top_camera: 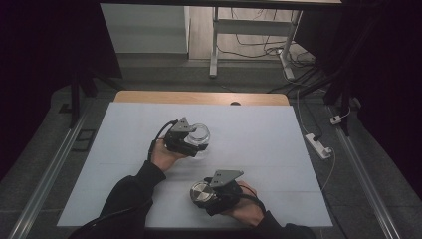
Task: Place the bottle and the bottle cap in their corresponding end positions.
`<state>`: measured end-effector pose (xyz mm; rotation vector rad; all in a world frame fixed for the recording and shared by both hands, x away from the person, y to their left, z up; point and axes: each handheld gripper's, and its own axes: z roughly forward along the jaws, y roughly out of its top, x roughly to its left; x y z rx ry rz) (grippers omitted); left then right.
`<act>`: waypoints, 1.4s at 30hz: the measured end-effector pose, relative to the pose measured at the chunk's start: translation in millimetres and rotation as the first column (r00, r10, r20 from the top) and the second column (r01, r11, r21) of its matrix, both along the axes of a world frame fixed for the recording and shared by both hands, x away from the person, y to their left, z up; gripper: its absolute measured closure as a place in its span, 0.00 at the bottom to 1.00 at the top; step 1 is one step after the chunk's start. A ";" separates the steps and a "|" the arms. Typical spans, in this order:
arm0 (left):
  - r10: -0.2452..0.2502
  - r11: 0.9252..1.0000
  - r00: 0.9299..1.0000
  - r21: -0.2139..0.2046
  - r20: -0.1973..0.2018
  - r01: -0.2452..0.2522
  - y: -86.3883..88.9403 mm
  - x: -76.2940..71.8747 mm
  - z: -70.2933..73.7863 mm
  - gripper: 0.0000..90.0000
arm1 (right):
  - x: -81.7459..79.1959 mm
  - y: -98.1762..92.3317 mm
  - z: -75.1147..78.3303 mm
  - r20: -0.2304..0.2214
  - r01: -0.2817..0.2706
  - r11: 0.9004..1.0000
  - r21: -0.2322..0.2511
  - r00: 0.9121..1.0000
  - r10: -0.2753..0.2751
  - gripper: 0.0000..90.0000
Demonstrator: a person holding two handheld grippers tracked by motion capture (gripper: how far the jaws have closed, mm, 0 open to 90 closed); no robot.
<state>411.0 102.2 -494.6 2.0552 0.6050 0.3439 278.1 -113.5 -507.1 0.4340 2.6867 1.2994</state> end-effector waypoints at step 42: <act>0.004 1.000 0.999 0.006 -0.032 -0.004 -3.7 7.1 -25.0 0.17 | 20.2 9.2 -28.7 0.002 0.042 0.993 -0.109 0.999 -0.042 0.21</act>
